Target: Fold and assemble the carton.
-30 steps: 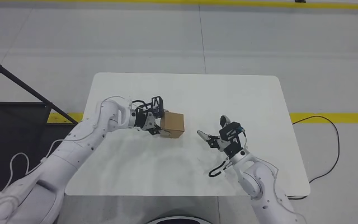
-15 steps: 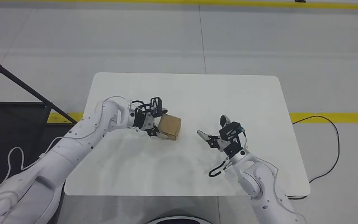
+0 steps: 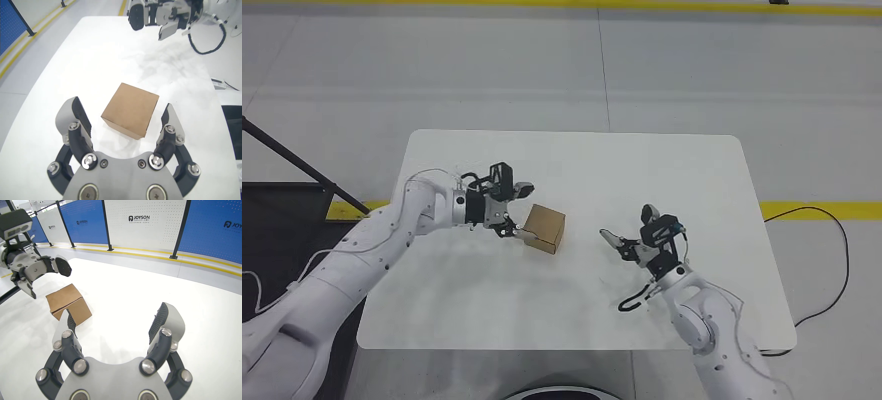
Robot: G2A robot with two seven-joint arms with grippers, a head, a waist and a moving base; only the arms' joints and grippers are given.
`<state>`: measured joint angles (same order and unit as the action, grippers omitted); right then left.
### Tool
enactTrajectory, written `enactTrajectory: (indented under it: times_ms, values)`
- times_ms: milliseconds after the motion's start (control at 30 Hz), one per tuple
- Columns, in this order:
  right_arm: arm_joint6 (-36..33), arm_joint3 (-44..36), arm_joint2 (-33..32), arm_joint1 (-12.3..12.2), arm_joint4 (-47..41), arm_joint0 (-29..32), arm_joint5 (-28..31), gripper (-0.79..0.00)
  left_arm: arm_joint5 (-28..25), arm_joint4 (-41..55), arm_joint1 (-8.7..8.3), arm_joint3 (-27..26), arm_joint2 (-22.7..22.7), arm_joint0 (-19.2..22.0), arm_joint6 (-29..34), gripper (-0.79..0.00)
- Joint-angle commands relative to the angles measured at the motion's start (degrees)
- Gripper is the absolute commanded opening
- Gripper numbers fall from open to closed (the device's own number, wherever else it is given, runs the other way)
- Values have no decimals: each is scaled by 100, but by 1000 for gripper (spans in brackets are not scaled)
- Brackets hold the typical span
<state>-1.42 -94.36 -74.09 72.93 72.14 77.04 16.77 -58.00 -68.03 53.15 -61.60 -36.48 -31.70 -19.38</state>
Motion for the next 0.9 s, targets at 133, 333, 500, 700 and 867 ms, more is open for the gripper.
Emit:
enactTrajectory:
  times_ms: [133, 333, 500, 700, 867]
  values:
    - [50, -131, -133, 10, 141, 78, -690, 0, 1, 580, -278, -229, -484, -387, -264, 0]
    - [-59, -409, -317, -14, 230, 233, -867, 0, 611, 1111, -419, -485, -1030, -902, -318, 0]
    - [-348, -568, -400, -20, 269, 201, -1019, 0, 1239, 1634, -499, -716, -1443, -1394, -346, 0]
    - [-496, -600, -394, -15, 268, 154, -1105, -1, 1933, 2109, -515, -931, -1706, -1708, -252, -1]
    - [-486, -598, -394, -15, 268, 156, -1099, 0, 1928, 2097, -514, -930, -1704, -1709, -249, -1]
